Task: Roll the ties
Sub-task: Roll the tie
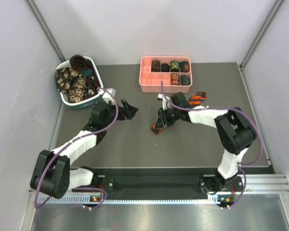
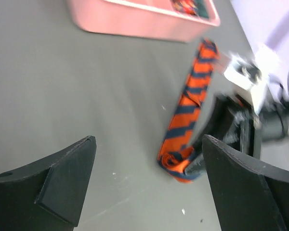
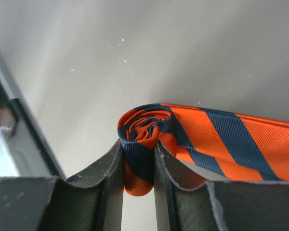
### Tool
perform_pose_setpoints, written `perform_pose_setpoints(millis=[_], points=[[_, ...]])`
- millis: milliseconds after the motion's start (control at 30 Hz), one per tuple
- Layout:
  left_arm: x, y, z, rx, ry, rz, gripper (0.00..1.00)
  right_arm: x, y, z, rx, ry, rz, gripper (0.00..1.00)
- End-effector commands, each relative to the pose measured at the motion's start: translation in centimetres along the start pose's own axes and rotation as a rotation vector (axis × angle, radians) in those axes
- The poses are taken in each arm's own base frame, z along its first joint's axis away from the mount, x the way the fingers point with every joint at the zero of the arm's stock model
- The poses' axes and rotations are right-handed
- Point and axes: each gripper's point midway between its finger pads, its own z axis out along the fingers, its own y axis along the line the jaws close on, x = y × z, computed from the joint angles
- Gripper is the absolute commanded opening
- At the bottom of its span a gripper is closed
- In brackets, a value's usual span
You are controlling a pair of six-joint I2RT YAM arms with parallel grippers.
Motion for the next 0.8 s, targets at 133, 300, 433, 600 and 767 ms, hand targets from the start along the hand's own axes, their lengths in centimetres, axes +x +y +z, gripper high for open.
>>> perform_pose_setpoints(millis=[133,300,433,600,767], points=[[2.6,-5.7,1.4,0.188,0.014,0.33,0.95,-0.3,0.8,0.1,-0.22,0.032,0.085,0.05],[4.9,-7.0,2.1,0.213,0.003,0.499,0.94,-0.8,-0.5,-0.4,-0.26,0.015,0.13,0.05],[7.3,-7.4,2.9,0.251,0.049,0.599,0.92,-0.5,-1.4,0.0,-0.299,0.038,0.175,0.06],[10.1,-7.5,4.6,0.287,0.152,0.757,0.8,-0.2,-2.7,0.6,-0.289,0.056,0.196,0.06],[12.5,-7.8,5.9,0.341,0.266,0.782,0.76,0.2,-4.0,0.7,-0.299,0.065,0.24,0.06]])
